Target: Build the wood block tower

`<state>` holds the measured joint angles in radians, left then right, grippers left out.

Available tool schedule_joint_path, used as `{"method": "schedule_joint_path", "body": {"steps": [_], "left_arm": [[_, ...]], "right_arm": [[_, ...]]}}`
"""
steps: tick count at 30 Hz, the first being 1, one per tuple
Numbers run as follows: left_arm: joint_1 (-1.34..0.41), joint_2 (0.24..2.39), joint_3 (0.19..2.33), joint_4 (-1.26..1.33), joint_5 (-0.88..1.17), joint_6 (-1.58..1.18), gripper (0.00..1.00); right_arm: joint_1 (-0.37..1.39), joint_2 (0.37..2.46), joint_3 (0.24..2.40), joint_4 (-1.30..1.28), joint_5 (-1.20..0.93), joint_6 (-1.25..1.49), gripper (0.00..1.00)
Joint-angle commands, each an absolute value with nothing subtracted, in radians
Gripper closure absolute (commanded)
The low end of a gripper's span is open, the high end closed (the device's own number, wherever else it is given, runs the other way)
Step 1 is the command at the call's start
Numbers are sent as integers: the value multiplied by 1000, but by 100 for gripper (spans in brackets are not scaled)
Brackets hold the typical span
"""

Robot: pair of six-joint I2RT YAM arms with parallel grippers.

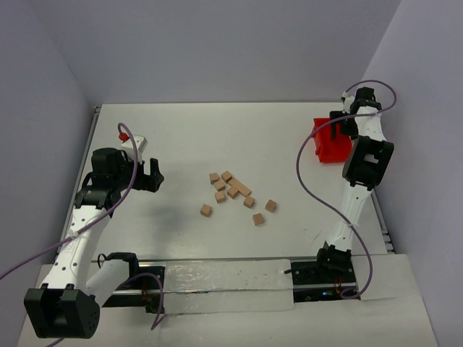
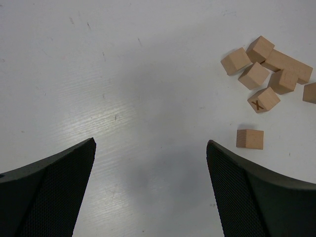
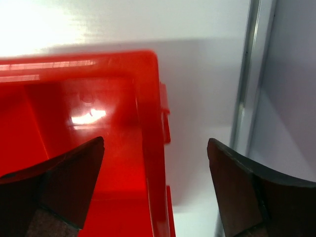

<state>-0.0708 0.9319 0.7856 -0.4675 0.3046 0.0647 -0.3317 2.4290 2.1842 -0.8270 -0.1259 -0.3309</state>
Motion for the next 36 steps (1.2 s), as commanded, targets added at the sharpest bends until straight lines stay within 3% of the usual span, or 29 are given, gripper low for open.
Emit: {"method": "schedule_joint_path", "body": {"steps": [1,10,17,20,26,36], "left_arm": [[-64,906,788,-457,332,77,1],[-64,879,781,-459,364,94,1],[-64,853,766,-457,400,117,1],[-64,860,767,-455,402,118,1],[-64,864,769,-462,422,124,1],[-64,890,784,-465,402,105,1]], "right_arm": [[-328,2265,2255,-896,-107,-334,5],[-243,1938,2171,-957,-146,-374,1],[-22,1642,1884,-905,-156,-382,1],[124,1521,1653,-843,-140,-338,1],[376,1436,1294,-688,-98,-207,1],[582,1466,1126,-568,-2,-120,3]]}}
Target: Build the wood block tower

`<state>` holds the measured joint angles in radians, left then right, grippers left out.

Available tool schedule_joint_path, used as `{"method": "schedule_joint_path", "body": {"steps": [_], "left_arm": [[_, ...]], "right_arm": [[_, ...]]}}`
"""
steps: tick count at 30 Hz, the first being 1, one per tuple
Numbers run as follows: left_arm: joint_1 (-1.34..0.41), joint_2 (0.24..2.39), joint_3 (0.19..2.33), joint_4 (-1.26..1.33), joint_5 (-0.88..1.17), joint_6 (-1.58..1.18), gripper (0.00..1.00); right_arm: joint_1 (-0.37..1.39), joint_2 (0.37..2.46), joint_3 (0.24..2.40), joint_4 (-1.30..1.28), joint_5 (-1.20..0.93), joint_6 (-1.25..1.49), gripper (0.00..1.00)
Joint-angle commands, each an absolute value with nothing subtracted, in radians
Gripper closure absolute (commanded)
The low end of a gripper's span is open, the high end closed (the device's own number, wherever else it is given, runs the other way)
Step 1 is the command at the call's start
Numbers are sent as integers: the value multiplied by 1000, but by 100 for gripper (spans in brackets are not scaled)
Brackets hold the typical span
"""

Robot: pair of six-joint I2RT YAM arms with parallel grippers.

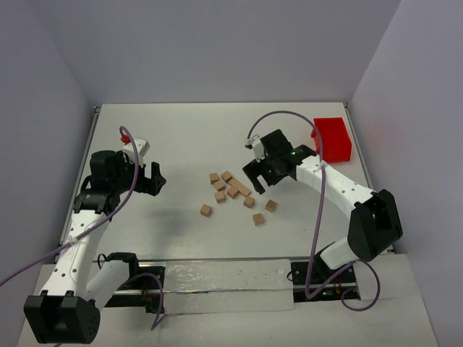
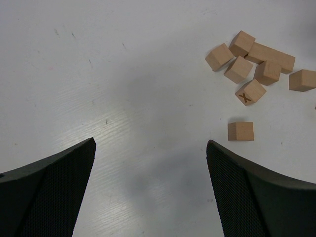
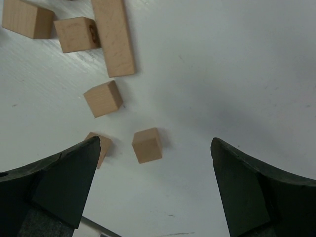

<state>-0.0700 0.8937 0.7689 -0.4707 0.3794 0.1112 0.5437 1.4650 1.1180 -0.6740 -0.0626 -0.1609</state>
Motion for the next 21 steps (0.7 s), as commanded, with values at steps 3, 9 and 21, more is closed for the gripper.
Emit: {"method": "schedule_joint_path", "body": {"steps": [3,9,21], "left_arm": [[-64,881,781,-460,394,104,1],[-64,881,782,-464,396,106,1],[-64,876,781,-465,399,107,1]], "right_arm": [[601,1507,1143,-571,-3,-118,11],[670,1612,1187,-580,-2,-129,26],[689,1792,1276,-558,35,-149,34]]}}
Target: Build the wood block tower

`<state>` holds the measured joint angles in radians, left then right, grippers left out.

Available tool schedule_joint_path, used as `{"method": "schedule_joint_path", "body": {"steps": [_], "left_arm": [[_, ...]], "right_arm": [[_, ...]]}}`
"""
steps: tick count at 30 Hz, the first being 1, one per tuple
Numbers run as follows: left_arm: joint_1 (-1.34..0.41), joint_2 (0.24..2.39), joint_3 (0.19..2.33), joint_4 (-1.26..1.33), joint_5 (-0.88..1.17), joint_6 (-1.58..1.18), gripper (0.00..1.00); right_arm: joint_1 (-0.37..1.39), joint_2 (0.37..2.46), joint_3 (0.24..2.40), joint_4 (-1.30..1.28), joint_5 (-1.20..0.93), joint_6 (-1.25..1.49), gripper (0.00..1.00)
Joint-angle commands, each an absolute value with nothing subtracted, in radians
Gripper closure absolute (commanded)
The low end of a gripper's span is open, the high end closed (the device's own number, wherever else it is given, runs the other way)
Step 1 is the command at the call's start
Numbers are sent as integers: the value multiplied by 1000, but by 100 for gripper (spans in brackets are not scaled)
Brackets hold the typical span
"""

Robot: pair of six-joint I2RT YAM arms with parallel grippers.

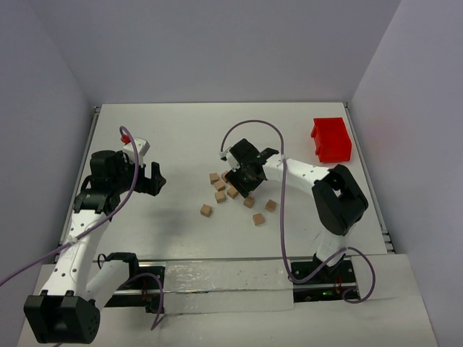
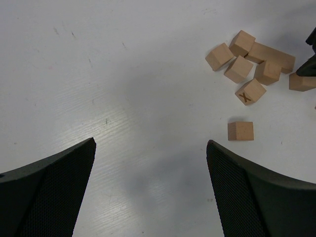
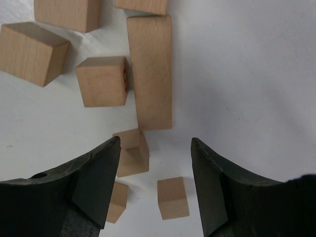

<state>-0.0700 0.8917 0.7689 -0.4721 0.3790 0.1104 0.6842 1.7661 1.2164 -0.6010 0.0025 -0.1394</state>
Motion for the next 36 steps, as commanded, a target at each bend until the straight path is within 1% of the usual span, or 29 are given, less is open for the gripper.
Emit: {"method": "schedule_joint_path", "body": {"steps": [1,10,12,13,14,15,19,21,23,30,33,36], "left_arm": [[-64,876,781,-463,399,107,1],[-64,879,781,-466,402,109,1],[-63,882,781,-466,402,112,1],[-63,882,781,-465,402,111,1],[-64,882,781,-465,402,110,1],[-64,882,781,-464,403,110,1],[-64,883,781,-462,400,110,1],[-64,884,781,-462,401,110,1],[-64,882,781,-463,402,110,1],[-64,877,781,-465,407,110,1],[-64,879,781,-462,410,110,1],[-64,882,781,-463,411,110,1]], "right_arm": [[690,1817,1283,-553,41,-153,34],[690,1906,1334,-545,18,-183,36],[689,1917,1339,-545,12,-187,38],[690,1921,1338,-543,12,-188,43],[690,1922,1338,-543,11,-189,44],[690,1924,1334,-544,8,-191,51],[690,1908,1289,-540,6,-207,71],[689,1888,1266,-540,6,-222,83],[675,1857,1241,-548,3,-236,100],[526,1836,1315,-624,-66,-258,100],[472,1876,1382,-643,-68,-262,100],[453,1941,1495,-662,-68,-250,100]]}}
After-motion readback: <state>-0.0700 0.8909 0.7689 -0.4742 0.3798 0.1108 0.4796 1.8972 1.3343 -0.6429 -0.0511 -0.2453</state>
